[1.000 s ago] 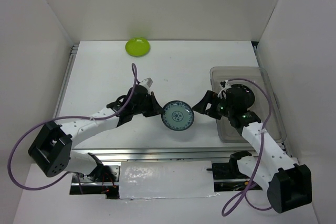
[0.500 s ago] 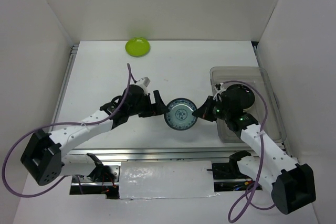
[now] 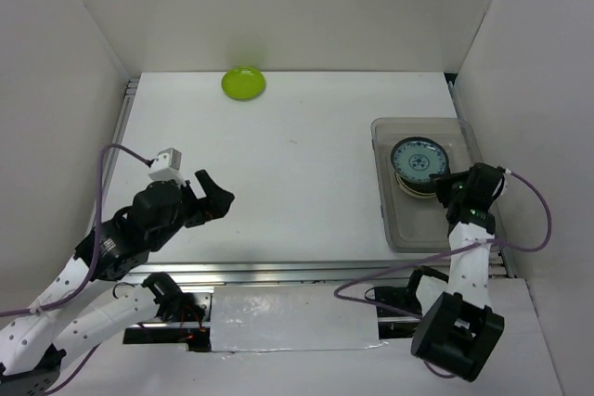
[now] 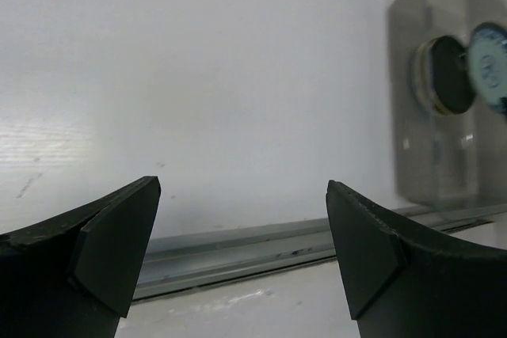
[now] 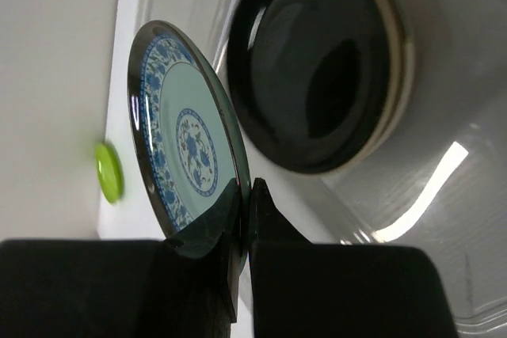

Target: Place the plates into the plastic bin on the countertop

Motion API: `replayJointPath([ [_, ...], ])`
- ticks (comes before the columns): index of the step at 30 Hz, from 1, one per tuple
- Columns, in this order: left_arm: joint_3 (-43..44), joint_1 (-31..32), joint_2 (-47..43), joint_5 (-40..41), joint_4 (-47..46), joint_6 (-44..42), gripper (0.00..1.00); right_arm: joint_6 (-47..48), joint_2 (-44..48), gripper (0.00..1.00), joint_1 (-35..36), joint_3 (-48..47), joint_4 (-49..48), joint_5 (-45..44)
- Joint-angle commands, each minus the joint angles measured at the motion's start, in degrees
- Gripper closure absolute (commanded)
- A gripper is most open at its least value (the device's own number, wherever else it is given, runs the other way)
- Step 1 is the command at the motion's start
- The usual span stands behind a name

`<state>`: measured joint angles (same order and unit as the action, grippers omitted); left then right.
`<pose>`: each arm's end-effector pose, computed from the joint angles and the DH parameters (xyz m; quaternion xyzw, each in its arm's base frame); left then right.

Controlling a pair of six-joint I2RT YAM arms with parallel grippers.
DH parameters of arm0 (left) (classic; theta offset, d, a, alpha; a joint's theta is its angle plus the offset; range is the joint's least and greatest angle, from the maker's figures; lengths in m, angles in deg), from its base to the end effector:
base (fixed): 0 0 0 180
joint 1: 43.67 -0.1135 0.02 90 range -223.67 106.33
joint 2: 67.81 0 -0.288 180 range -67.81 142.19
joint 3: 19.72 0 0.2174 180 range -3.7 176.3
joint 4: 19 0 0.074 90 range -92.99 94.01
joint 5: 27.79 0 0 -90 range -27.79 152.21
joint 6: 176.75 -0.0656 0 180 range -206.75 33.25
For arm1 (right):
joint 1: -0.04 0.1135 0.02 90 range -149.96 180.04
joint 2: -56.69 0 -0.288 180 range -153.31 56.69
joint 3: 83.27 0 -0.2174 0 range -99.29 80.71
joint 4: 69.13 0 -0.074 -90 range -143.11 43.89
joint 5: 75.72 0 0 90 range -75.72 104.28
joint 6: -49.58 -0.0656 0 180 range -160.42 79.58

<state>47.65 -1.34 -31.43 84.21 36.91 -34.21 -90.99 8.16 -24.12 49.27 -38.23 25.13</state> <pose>0.0881 -0.0470 0.3395 -0.1759 0.8151 -0.2801 0.4756 0.1548 -0.0559 0.2519 0.4919 0.7198 0.1908 0.4512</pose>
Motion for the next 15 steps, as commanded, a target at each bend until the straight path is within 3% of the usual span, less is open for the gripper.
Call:
replayJointPath([
  [1, 0.15, 0.48, -0.08, 1.82, 8.96, -4.02, 0.01, -6.38, -3.92, 1.00, -5.53, 1.73, -7.40, 4.88],
  [6, -0.90, 2.32, -0.09, -1.61, 5.72, -6.56, 0.01, -4.72, -10.25, 1.00, -7.48, -1.77, -6.96, 1.46],
  [8, -0.82, 2.32, 0.80, -2.92, 5.28, -7.70, 0.01, -3.75, -10.97, 0.95, -7.48, -2.74, -6.53, 0.75],
  [9, -0.73, 2.32, 1.23, -3.62, 4.67, -8.06, 0.01, -2.79, -11.23, 0.74, -7.56, -3.53, -6.26, 1.01],
  [10, -0.90, 2.41, 1.32, -4.15, 4.40, -8.41, 0.01, -2.35, -11.23, 0.46, -7.48, -4.06, -5.83, 1.88],
  [11, -0.90, 2.41, 1.32, -4.77, 4.57, -8.50, 0.01, -1.74, -10.19, 0.27, -7.48, -5.37, -5.04, 2.94],
  [12, -0.82, 2.41, 1.32, -4.95, 4.66, -8.41, 0.01, -0.95, -9.31, 0.21, -7.48, -5.99, -4.16, 4.08],
  [13, -0.82, 2.58, 0.89, -5.04, 4.83, -8.15, 0.01, -0.33, -7.82, 0.00, -6.61, -6.61, -1.45, 3.48],
  [15, -0.90, 2.67, 0.36, -4.25, 4.75, -7.80, 0.01, 0.81, -3.34, 0.00, -5.81, -8.28, 1.98, 1.99],
])
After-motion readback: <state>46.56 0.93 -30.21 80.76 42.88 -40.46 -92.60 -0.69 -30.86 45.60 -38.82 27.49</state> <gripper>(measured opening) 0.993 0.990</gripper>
